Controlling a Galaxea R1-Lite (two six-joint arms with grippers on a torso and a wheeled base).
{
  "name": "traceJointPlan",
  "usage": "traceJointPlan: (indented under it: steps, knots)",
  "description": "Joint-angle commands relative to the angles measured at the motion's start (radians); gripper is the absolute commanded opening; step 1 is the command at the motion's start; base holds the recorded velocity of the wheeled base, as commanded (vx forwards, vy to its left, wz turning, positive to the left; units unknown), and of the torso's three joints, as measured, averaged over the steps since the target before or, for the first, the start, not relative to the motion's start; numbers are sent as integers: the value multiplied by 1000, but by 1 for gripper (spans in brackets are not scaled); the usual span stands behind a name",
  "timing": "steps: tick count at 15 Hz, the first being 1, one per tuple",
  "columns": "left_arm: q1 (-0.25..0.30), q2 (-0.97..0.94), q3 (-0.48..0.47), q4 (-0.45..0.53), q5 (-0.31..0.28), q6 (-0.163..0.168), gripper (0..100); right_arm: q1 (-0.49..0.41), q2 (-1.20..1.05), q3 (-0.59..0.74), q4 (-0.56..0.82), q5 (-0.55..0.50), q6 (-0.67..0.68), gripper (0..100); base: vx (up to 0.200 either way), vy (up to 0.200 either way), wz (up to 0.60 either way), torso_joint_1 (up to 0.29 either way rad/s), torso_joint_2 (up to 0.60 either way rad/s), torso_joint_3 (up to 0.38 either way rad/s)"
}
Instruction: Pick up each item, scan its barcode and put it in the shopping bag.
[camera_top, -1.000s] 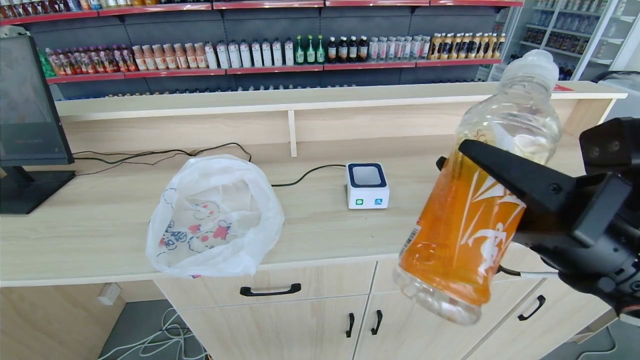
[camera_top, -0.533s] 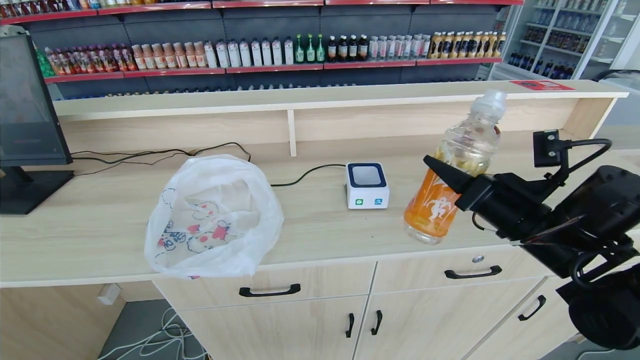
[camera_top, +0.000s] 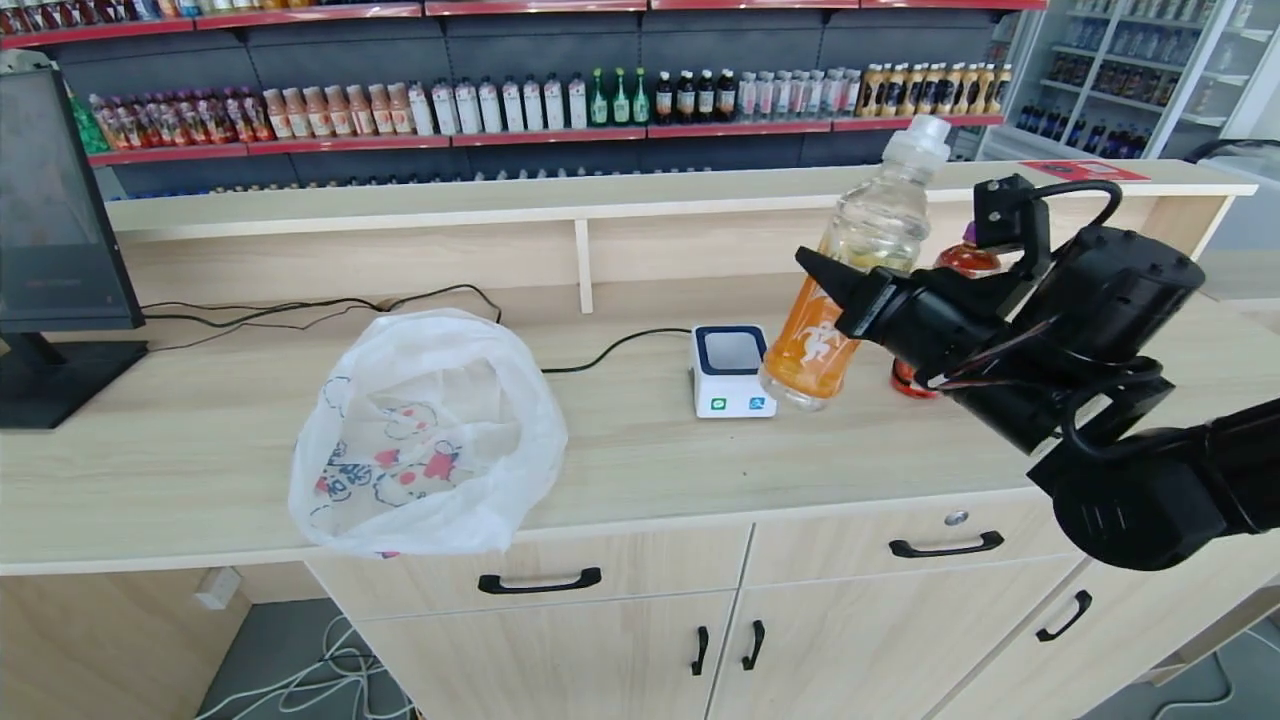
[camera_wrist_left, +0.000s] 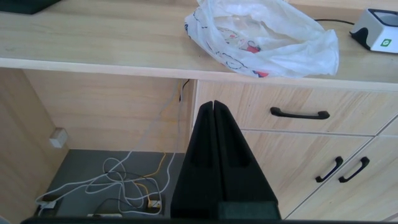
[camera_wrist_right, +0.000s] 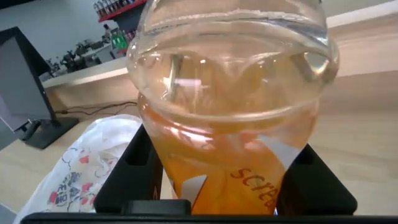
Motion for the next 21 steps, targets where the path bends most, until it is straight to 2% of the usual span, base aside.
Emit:
traceJointPlan:
  steps: [1, 3, 7, 9, 11, 13, 17, 19, 21]
  knots:
    - [0, 0, 0, 0, 0, 0, 0, 31, -55, -59, 104, 33, -2, 0, 0, 0, 0, 0, 0, 0]
    - [0, 2, 0, 0, 0, 0, 0, 31, -27, -132, 127, 47, 87, 0, 0, 0, 0, 0, 0, 0]
    - [0, 0, 0, 0, 0, 0, 0, -9, 48, -194, 239, 45, 130, 0, 0, 0, 0, 0, 0, 0]
    - [0, 2, 0, 0, 0, 0, 0, -23, 122, -246, 250, 27, 159, 0, 0, 0, 0, 0, 0, 0]
    - [0, 0, 0, 0, 0, 0, 0, -17, 159, -304, 292, -10, 282, 0, 0, 0, 0, 0, 0, 0]
    - [0, 0, 0, 0, 0, 0, 0, -14, 169, -361, 379, -13, 343, 0, 0, 0, 0, 0, 0, 0]
    - [0, 0, 0, 0, 0, 0, 0, -26, 179, -428, 522, -13, 383, 0, 0, 0, 0, 0, 0, 0]
    - [0, 2, 0, 0, 0, 0, 0, -28, 192, -491, 604, -44, 483, 0, 0, 0, 0, 0, 0, 0]
    - [0, 2, 0, 0, 0, 0, 0, -31, 194, -533, 663, -48, 524, 0, 0, 0, 0, 0, 0, 0]
